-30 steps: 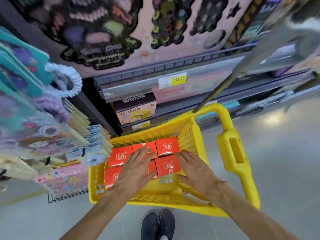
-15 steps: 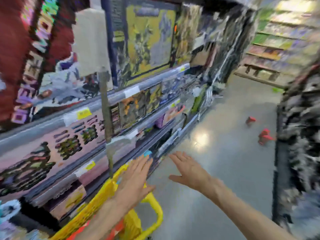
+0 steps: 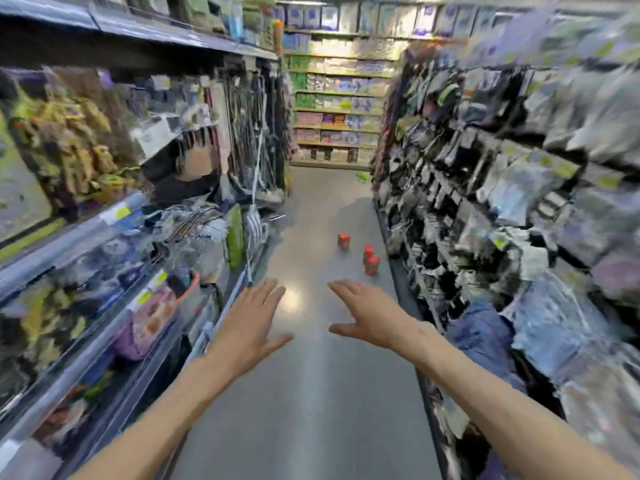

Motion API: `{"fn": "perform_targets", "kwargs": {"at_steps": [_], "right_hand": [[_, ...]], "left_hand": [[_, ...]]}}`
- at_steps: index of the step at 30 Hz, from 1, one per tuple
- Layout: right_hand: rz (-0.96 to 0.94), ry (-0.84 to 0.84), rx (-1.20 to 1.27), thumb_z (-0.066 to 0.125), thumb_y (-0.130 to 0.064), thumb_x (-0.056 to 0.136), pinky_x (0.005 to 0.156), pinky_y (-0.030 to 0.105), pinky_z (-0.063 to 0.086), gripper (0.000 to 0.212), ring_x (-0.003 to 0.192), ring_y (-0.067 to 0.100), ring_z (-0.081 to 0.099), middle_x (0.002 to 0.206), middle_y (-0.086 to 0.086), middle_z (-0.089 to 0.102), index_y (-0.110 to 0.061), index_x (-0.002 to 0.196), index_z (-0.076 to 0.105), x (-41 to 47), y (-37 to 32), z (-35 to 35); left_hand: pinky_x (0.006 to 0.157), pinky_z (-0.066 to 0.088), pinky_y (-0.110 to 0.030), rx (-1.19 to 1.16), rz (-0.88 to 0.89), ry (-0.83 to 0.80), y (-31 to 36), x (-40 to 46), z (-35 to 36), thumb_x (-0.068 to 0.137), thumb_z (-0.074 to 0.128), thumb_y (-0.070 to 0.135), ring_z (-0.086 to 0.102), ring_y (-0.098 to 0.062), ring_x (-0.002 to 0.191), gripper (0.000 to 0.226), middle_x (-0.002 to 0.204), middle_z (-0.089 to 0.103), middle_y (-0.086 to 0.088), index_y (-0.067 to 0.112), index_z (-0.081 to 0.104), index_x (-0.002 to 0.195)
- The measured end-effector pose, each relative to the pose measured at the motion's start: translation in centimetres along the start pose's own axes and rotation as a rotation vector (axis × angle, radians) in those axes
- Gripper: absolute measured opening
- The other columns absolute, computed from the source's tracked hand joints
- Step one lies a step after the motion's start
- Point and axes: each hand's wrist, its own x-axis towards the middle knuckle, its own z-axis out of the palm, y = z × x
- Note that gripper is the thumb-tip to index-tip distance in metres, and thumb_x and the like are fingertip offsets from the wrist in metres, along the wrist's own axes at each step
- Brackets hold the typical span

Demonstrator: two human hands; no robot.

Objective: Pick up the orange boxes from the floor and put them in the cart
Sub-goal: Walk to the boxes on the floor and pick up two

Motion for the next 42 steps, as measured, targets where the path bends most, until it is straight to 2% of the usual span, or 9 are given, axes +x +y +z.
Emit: {"fn": "perform_targets", "kwargs": {"at_steps": [5,11,18,23,28,35,39,42], "right_hand": [[0.067,0.027,-0.025,0.065,-0.057,0.086,0.115,0.04,0.031,0.087,0.139,0.03,0.038,0.154,0.01,0.04,-0.01,0.152,0.032,4.5,10.9,-1.5],[0.114,0.051,-0.056,0.066,-0.057,0.085,0.113,0.042,0.034,0.087,0.136,0.03,0.042,0.15,0.011,0.044,-0.008,0.15,0.035,14.0,20.7,-1.0],[0.152,0.065,-0.048,0.068,-0.055,0.085,0.115,0.04,0.033,0.087,0.137,0.03,0.042,0.151,0.01,0.044,-0.011,0.151,0.034,29.8,30.4,1.9],[0.199,0.045,-0.046,0.068,-0.054,0.085,0.115,0.036,0.031,0.084,0.137,0.027,0.041,0.15,0.009,0.044,-0.012,0.151,0.035,40.5,37.9,2.8],[0.279,0.025,-0.043,0.067,-0.057,0.085,0.118,0.031,0.023,0.091,0.143,0.025,0.034,0.155,0.009,0.038,-0.01,0.153,0.031,49.8,46.9,5.0],[0.32,0.017,-0.019,0.072,-0.054,0.082,0.114,0.037,0.033,0.093,0.137,0.033,0.042,0.149,0.015,0.044,-0.006,0.152,0.033,64.6,61.6,9.2],[0.31,-0.003,0.004,0.071,-0.048,0.085,0.115,0.034,0.028,0.09,0.14,0.031,0.037,0.153,0.014,0.039,-0.006,0.153,0.03,73.0,69.0,10.0],[0.298,-0.006,-0.004,0.07,-0.05,0.086,0.115,0.035,0.03,0.089,0.138,0.031,0.038,0.151,0.014,0.041,-0.005,0.152,0.031,79.4,74.1,10.5]], "left_hand": [[0.118,0.02,-0.045,-0.012,0.039,0.001,-0.7,12.0,2.8,0.085,0.063,0.059,0.024,-0.029,0.147,0.087,0.157,0.032,-0.011,0.012,0.032,0.151],[0.118,0.024,-0.047,-0.003,0.07,-0.001,-5.9,24.8,7.2,0.085,0.065,0.058,0.023,-0.028,0.146,0.088,0.158,0.031,-0.008,0.016,0.028,0.152],[0.116,0.024,-0.043,-0.005,0.108,0.04,-15.7,41.1,13.4,0.084,0.067,0.056,0.028,-0.029,0.144,0.085,0.154,0.036,-0.01,0.013,0.033,0.15],[0.119,0.02,-0.042,-0.038,0.13,0.004,-22.4,53.5,17.8,0.086,0.063,0.06,0.024,-0.026,0.146,0.085,0.156,0.033,-0.006,0.016,0.03,0.151],[0.116,0.027,-0.045,-0.059,0.2,-0.051,-27.7,66.8,23.8,0.085,0.05,0.066,0.03,-0.028,0.143,0.085,0.153,0.037,-0.007,0.015,0.031,0.151],[0.112,0.033,-0.049,-0.065,0.246,-0.105,-34.4,85.3,32.9,0.081,0.068,0.056,0.036,-0.032,0.14,0.085,0.153,0.038,-0.011,0.016,0.035,0.148],[0.111,0.034,-0.048,-0.084,0.227,-0.115,-38.3,94.9,36.4,0.081,0.052,0.063,0.038,-0.03,0.139,0.083,0.153,0.039,-0.008,0.018,0.034,0.148],[0.111,0.034,-0.048,-0.105,0.199,-0.129,-41.1,101.4,38.4,0.082,0.046,0.065,0.037,-0.029,0.139,0.083,0.153,0.039,-0.007,0.019,0.034,0.149]]}}
